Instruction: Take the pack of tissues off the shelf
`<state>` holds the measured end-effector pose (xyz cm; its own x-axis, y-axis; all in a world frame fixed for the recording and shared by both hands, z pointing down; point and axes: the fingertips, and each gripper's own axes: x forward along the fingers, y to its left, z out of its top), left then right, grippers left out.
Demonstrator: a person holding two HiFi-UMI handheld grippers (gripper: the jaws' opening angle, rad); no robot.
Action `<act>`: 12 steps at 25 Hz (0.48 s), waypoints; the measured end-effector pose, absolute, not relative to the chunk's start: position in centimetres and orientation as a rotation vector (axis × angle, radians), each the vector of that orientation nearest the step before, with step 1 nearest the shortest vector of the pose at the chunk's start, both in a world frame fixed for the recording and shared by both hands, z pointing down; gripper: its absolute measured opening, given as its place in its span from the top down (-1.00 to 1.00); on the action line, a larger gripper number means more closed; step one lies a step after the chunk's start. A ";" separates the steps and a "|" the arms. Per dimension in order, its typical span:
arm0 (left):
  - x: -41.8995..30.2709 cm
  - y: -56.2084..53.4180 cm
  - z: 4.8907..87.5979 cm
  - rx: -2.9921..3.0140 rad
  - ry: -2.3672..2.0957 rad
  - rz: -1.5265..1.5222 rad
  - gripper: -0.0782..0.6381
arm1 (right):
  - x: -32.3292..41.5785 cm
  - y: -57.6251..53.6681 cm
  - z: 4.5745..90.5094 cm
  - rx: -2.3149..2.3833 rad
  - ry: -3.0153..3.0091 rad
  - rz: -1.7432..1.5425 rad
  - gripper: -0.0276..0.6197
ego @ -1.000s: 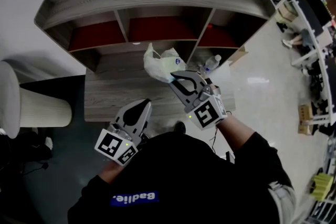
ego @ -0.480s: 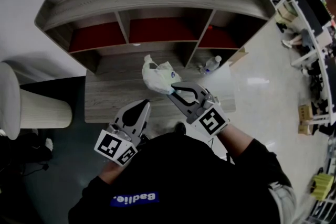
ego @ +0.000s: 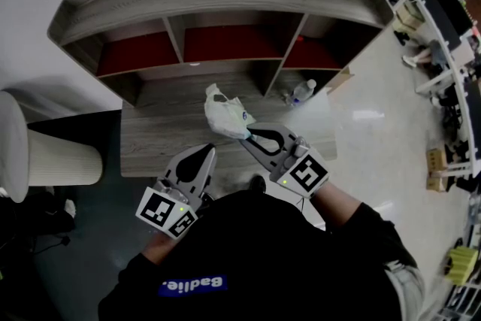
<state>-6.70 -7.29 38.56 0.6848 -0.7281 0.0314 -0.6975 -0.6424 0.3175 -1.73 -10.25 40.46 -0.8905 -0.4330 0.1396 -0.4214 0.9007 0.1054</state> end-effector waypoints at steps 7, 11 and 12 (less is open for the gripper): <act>-6.7 -7.2 38.8 2.590 -1.125 -0.139 0.79 | -1.3 -10.5 41.1 0.686 -2.920 0.018 0.73; -6.6 -7.2 38.8 2.591 -1.120 -0.140 0.79 | -1.5 -10.6 40.8 0.684 -2.933 0.016 0.73; -6.6 -7.2 38.8 2.592 -1.119 -0.140 0.79 | -1.5 -10.6 40.7 0.684 -2.933 0.009 0.73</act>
